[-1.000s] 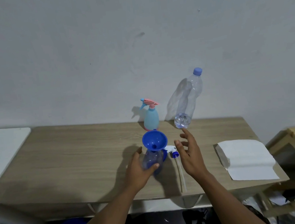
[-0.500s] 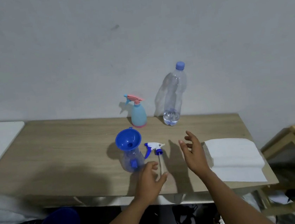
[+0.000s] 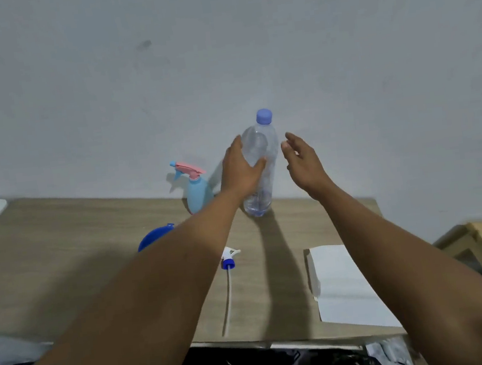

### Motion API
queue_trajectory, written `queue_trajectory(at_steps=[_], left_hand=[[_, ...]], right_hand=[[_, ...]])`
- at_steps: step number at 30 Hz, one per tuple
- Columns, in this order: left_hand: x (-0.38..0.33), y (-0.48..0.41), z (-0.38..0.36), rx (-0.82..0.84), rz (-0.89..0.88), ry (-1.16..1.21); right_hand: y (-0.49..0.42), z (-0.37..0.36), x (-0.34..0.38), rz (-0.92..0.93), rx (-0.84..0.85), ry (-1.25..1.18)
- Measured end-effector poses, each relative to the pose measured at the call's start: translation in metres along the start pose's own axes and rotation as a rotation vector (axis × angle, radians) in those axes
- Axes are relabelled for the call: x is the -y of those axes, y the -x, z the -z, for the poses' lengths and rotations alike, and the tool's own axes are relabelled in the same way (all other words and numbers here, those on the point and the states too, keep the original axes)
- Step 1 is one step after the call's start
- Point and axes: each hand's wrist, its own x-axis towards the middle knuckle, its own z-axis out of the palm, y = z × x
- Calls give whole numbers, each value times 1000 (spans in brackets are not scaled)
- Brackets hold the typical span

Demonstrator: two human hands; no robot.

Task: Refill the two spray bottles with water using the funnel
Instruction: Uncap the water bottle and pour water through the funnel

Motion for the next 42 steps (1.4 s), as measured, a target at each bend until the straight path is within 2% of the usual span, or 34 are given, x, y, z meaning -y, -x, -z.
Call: queue_trajectory(at_steps=[4,11,15,23,29,32,37,42], left_hand=[[-10,-24,1,157,22,-46],[-21,33,18,122,-52,123],[-21,77,29,145,-55,156],[-6,152,43,155,-9,254],[3,172,46,100,-38,138],[2,172,46,98,-48,128],[0,170,47,111,-55,113],[-2,170,46,111,-43,108]], right_hand=[[-17,-2,4,-37,91,-39],[51,10,15,14,17,-212],[95,10,6,44,3,-207],[164,-1,-10,-8,-8,-212],[185,-4,-8,33,-16,-116],[181,-5,11,67,-94,-54],[167,-16,54,230,-235,12],[157,-23,60,279,-330,58]])
